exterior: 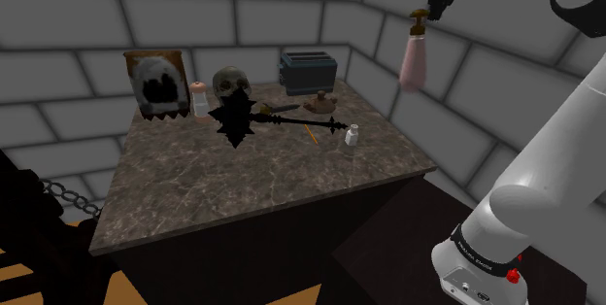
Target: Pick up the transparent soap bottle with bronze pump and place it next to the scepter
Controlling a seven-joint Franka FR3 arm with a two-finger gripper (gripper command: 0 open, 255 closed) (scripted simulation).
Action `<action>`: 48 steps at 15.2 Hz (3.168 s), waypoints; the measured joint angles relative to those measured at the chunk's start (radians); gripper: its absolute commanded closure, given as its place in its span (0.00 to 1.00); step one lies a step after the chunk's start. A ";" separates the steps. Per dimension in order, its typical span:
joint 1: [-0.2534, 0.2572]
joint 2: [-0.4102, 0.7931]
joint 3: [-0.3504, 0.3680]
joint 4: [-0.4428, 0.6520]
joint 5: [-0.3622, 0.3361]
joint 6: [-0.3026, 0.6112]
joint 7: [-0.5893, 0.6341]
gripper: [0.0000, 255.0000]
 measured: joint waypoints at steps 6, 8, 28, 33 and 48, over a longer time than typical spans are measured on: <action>-0.020 0.068 -0.017 0.165 0.039 -0.107 -0.024 1.00; -0.028 0.095 -0.022 0.224 0.055 -0.143 -0.030 1.00; 0.133 0.103 0.077 0.128 0.038 -0.035 0.218 1.00; 0.182 0.144 0.117 0.105 0.048 0.028 0.308 1.00; 0.292 0.389 0.210 0.181 0.104 0.190 0.519 1.00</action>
